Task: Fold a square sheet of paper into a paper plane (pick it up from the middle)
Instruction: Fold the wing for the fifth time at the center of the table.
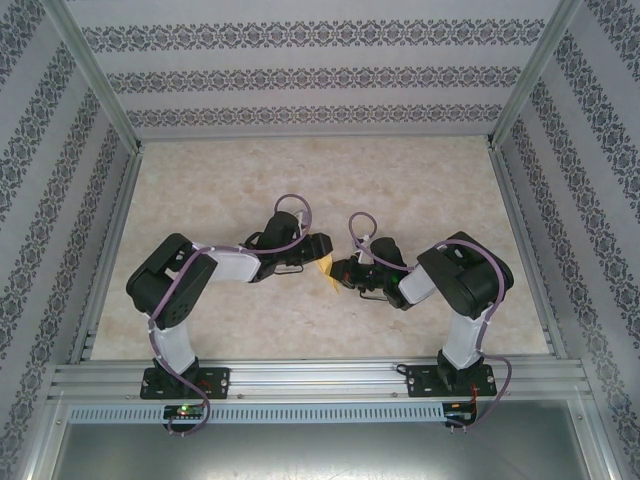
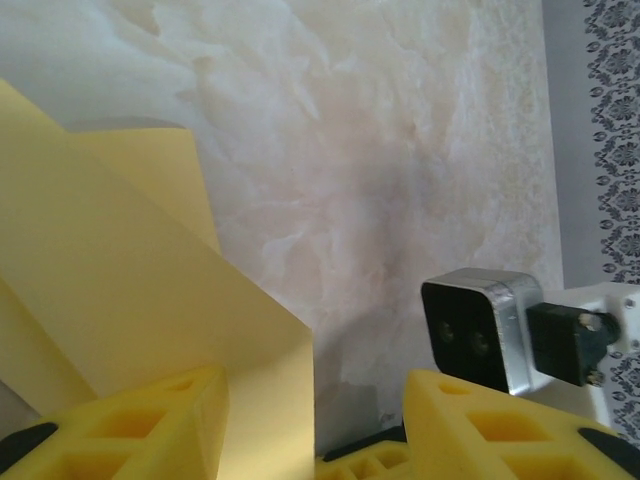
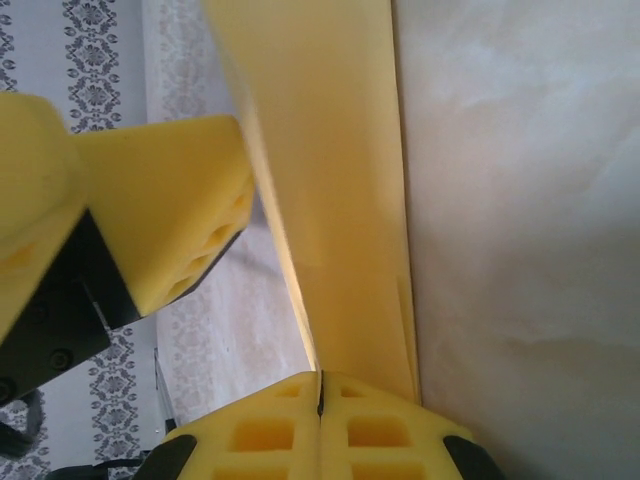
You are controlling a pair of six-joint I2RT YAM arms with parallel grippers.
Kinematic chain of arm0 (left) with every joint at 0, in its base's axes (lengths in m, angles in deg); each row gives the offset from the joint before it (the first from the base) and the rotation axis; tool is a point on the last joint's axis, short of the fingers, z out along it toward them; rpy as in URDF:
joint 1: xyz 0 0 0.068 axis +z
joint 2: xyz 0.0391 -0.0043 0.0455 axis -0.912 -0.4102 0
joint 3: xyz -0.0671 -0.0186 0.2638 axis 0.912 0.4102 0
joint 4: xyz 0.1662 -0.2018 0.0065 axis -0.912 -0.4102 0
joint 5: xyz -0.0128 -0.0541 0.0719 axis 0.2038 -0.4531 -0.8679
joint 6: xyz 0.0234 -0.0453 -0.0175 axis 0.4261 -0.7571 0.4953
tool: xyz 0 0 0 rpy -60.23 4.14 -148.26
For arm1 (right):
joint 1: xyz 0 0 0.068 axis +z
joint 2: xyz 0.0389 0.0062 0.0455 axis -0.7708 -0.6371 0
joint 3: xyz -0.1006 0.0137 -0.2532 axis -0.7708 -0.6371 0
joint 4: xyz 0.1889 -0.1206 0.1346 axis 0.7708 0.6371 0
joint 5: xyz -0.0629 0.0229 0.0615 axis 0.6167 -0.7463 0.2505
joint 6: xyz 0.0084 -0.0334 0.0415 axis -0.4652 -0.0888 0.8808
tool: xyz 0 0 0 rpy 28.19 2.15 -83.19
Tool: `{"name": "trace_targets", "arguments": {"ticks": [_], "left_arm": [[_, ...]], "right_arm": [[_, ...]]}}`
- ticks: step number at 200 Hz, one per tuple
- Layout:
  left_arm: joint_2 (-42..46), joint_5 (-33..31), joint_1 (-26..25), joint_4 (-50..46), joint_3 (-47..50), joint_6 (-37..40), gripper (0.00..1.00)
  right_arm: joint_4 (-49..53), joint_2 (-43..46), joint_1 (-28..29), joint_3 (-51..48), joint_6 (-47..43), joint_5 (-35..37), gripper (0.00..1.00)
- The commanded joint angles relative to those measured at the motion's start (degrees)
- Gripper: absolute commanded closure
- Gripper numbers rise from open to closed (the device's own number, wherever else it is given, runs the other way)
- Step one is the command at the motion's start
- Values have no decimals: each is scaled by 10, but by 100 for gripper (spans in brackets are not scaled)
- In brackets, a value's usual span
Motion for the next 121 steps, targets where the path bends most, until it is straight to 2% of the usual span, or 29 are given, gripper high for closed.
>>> {"name": "trace_targets", "arguments": {"ticks": [1,65,87,100,121], "left_arm": [[-23,1,-3,20,-18,14,49],[-51,-2,-3,9,-22,6,49],[-57,1,-3,5,-26,8,49],[-60,3,-3,1,-29,8,49],[-63,5,-3,-3,-29,9,50]], "right_arm": [[-25,-8,-4,-2,6,-9,100],[-26,-11,-4,-8,13,3,100],[-8,5,-4,-14,-4,17,92],[8,18,-4,-17,-17,18,84],[56,44,-2,-18,-41,30,80]]}}
